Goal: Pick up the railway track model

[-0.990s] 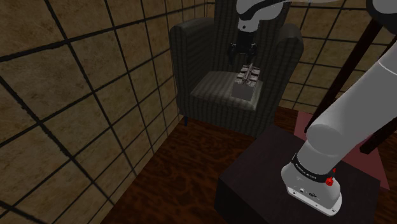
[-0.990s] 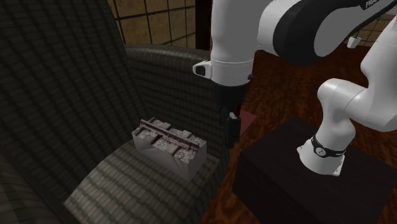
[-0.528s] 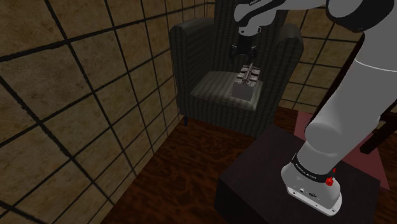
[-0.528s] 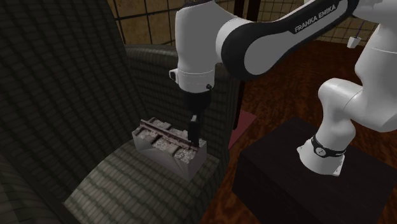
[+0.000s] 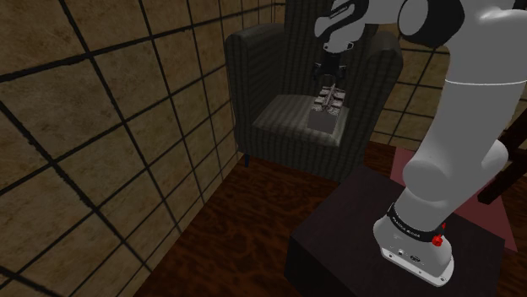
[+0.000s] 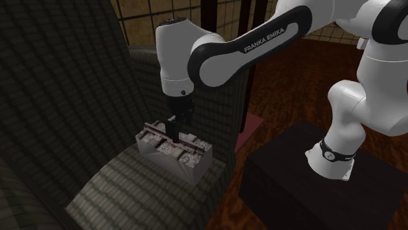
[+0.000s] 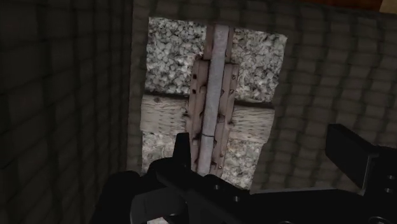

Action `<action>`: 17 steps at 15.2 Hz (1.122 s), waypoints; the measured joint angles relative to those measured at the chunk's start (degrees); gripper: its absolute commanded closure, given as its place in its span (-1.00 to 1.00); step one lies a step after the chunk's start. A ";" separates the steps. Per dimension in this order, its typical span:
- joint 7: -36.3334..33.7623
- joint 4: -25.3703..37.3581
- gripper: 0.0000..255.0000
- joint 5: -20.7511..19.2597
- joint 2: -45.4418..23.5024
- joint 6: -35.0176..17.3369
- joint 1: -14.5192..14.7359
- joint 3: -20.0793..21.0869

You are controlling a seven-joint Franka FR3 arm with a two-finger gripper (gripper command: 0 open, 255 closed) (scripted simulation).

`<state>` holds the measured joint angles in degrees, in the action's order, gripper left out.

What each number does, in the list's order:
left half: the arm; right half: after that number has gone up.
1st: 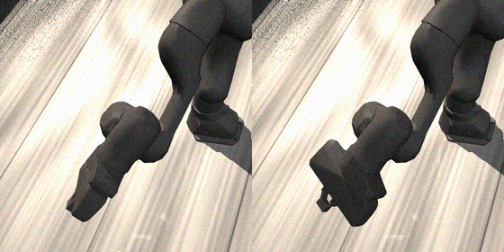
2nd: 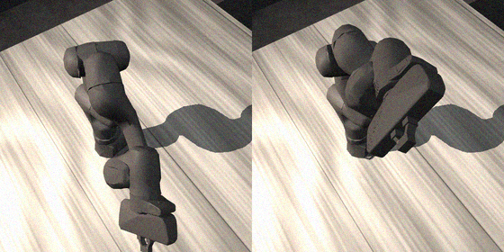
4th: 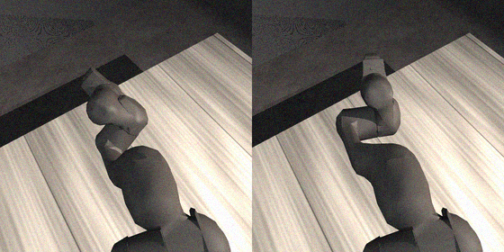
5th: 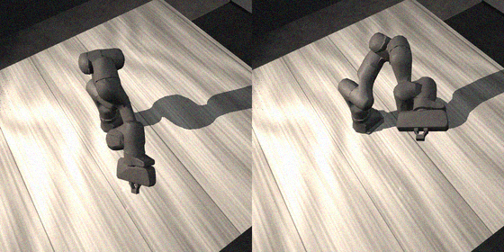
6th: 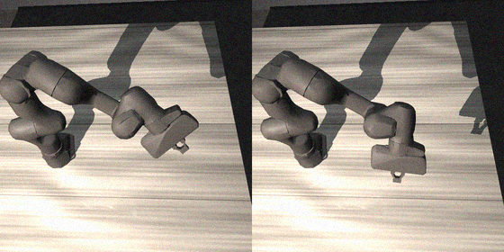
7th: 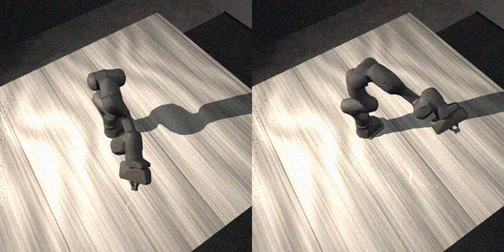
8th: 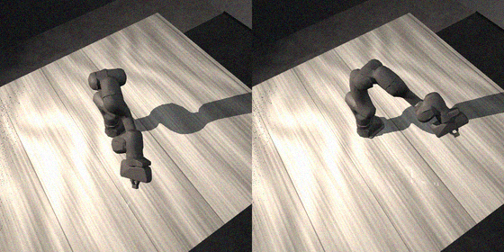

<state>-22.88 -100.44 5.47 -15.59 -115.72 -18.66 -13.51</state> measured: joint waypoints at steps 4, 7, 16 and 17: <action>-2.41 6.93 -1.00 1.50 -7.05 0.16 -2.53 -1.66; -3.22 7.86 -1.00 2.03 -9.10 -0.83 -3.39 -2.19; -2.97 6.26 1.00 2.76 -11.36 -4.62 -3.64 -1.92; -2.97 6.28 1.00 2.77 -11.38 -4.61 -3.64 -1.92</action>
<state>-25.85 -94.15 8.24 -26.97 -120.33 -22.30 -15.43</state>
